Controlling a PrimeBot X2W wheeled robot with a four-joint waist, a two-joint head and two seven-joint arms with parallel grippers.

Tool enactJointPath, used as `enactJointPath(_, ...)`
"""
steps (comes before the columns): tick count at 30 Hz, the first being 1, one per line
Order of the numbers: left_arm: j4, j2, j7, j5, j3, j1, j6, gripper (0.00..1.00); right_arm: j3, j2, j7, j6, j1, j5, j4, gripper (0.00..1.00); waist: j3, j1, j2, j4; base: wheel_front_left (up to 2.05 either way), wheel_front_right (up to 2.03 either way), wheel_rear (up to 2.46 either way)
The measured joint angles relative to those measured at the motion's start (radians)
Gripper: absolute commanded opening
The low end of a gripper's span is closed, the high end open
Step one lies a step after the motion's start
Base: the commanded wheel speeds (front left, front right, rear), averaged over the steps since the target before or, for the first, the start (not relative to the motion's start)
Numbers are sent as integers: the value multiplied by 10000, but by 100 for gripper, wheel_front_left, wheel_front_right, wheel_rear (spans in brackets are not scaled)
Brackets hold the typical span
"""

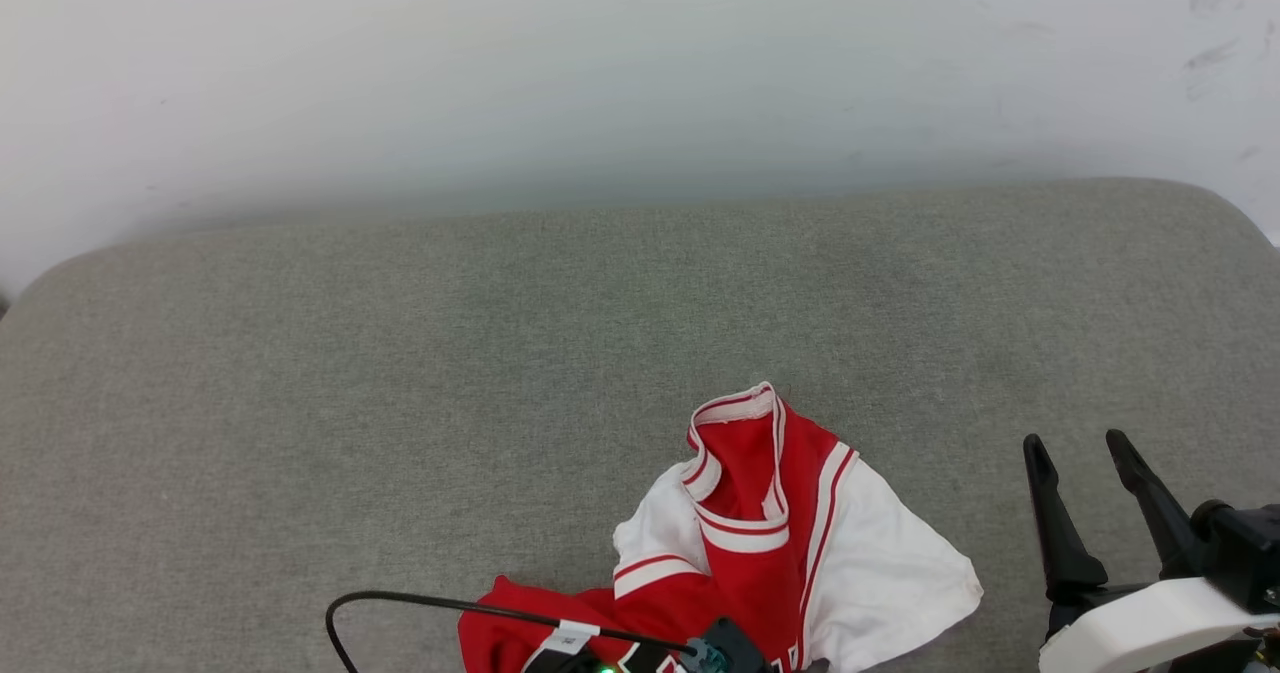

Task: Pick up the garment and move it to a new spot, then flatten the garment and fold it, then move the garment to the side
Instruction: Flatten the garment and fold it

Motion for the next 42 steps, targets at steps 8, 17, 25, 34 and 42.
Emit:
enactJointPath(8, 86, -326, -1087, 52, 242, 286, 265, 100, -113, -2, -8, -2, 49, 15, 0, 100, -125, 0, 0, 262, 0, 0, 0)
enactJointPath(17, -1248, 222, -2063, 395, 1066, 128, 999, 100, -65, 0, -12, 0, 138, 33, 8, 100, -430, 0, 0, 470, 0, 0, 0)
enactJointPath(25, -1645, 1005, -1967, 111, 2431, -436, 1666, 100, -40, 0, -15, 0, 133, 105, -6, 100, -393, -1, 0, 316, 0, 0, 0)
enactJointPath(34, -395, 1553, -199, -903, 2454, -1188, 719, 100, 100, 0, -13, 0, 80, 109, -69, 100, 95, 1, 0, 7, 0, 0, 0)
enactJointPath(42, 1267, 1478, 1697, -1400, 1586, -1723, -433, 100, 238, 0, -119, 0, -301, 267, 167, 100, 790, 1, 0, -388, 0, 0, 0)
